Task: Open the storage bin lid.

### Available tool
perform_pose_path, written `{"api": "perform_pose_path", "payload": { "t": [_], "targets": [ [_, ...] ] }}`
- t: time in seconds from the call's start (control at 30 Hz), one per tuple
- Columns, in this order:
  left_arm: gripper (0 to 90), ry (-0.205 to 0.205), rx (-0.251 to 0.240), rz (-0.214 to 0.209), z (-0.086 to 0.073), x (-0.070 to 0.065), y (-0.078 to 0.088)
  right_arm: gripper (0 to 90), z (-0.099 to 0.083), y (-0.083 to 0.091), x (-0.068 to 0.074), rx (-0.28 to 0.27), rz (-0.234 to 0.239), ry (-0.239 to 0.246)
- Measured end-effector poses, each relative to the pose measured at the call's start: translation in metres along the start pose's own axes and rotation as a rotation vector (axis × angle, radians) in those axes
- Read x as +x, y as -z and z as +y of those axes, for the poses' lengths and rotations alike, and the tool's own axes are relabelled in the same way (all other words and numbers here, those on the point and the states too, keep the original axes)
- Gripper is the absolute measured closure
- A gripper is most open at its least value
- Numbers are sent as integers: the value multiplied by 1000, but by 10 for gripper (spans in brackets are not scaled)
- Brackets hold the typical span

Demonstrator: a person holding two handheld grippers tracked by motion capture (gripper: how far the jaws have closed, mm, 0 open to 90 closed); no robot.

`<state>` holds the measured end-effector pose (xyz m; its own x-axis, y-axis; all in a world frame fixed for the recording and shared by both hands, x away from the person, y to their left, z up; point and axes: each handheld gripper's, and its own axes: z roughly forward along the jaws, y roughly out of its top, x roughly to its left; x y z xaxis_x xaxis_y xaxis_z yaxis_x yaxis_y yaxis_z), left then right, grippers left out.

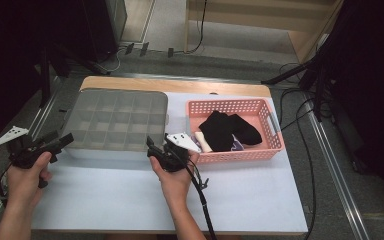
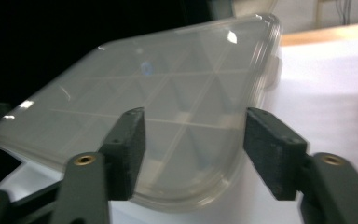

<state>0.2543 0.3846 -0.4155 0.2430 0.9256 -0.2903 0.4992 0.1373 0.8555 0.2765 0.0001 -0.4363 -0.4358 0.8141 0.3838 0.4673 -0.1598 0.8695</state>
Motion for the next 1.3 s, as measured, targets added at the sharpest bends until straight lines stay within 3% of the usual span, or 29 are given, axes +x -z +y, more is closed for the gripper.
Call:
{"api": "perform_pose_path", "payload": {
  "t": [0.1, 0.2, 0.23, 0.27, 0.37, 0.5, 0.63, 0.9, 1.17, 1.3],
  "targets": [
    [309, -1, -6, -9, 0, -1, 0, 435, 2, 1, 4, -3, 74, -8],
    [303, -12, -3, -6, 0, -2, 0, 422, -1, -4, 12, 29, 82, 15],
    [298, -10, -1, -4, 0, -2, 0, 414, -2, -3, 14, 15, 58, 34],
    [283, -24, 15, 21, -1, -1, -1, 399, -2, 0, 14, -27, -4, 40],
    [287, -27, 30, 33, -4, 2, -4, 395, -1, 0, 9, -28, -46, 14],
    [298, -16, 34, 22, -5, 4, -5, 406, -2, -2, 5, -3, -46, 6],
    [317, -19, 27, 7, -5, 1, -5, 402, -2, -2, 3, -15, -33, -11],
    [315, -21, 22, 17, -5, 0, -5, 410, -1, -3, 2, -19, -16, -29],
    [312, -22, -12, 23, -2, -2, 0, 407, -1, -2, 3, -22, -8, -34],
    [321, -18, -27, -10, -1, -1, 1, 407, 0, -2, 2, -36, -1, -28]
  ]
}}
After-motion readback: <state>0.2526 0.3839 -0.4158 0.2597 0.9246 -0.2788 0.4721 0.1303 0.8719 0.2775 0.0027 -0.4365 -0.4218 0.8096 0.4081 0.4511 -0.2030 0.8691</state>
